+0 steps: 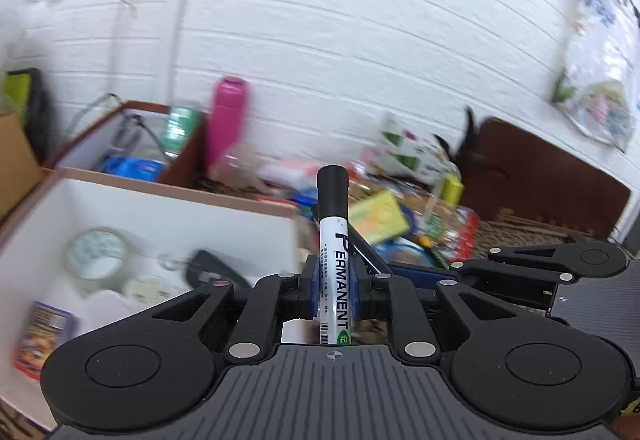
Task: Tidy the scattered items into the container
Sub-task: 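Lower the markers into the white box and open both tools, then move both tools back over the pile of items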
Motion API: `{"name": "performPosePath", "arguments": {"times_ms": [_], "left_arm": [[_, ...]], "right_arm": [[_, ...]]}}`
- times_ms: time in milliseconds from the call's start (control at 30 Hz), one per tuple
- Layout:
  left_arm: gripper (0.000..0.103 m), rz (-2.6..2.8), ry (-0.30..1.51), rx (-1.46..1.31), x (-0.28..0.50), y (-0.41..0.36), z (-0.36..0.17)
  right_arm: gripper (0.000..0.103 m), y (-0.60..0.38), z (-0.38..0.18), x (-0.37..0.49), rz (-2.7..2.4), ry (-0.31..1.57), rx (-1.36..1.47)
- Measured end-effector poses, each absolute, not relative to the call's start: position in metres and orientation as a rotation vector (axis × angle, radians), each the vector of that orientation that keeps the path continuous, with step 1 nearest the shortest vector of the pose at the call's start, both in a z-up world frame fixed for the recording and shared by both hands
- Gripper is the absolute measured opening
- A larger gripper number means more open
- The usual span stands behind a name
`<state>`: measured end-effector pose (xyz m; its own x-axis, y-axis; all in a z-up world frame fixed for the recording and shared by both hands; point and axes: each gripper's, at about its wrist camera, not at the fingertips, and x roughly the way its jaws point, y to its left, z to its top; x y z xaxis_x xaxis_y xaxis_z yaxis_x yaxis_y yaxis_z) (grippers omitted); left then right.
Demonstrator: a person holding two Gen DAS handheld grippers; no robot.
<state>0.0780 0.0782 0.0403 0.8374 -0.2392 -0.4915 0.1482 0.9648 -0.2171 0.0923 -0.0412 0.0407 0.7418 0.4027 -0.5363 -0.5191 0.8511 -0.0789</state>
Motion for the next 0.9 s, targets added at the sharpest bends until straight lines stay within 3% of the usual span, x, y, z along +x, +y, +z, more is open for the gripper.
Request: {"name": "performPosePath", "arguments": {"times_ms": [267,533,567,633,667,700,733,767,900], "left_arm": [[0.012,-0.092,0.635,-0.257,0.11,0.158,0.011],[0.013,-0.105,0.735,-0.319,0.154,0.177,-0.025],[0.026,-0.108,0.739,-0.325,0.157,0.177,-0.027],[0.041,-0.112,0.74,-0.338,0.163,0.178,-0.029],[0.072,-0.116,0.74,-0.336,0.164,0.177,-0.029],[0.085,-0.12,0.745,-0.334,0.165,0.177,-0.029],[0.099,-0.115,0.747,-0.332,0.165,0.177,-0.028],[0.099,-0.109,0.737,-0.331,0.163,0.177,-0.027],[0.099,-0.109,0.736,-0.36,0.16,0.182,-0.026]], "right_arm": [[0.017,0.044,0.017,0.133,0.621,0.6,-0.324],[0.017,0.063,-0.015,0.166,0.58,0.696,-0.36],[0.017,0.063,-0.016,0.169,0.573,0.701,-0.365],[0.018,0.066,-0.02,0.174,0.572,0.707,-0.384],[0.027,0.068,-0.022,0.175,0.578,0.712,-0.398],[0.054,0.07,-0.024,0.176,0.582,0.715,-0.409],[0.065,0.07,-0.026,0.176,0.578,0.709,-0.417],[0.071,0.07,-0.028,0.174,0.571,0.696,-0.427],[0.073,0.068,-0.031,0.174,0.564,0.695,-0.429]]}}
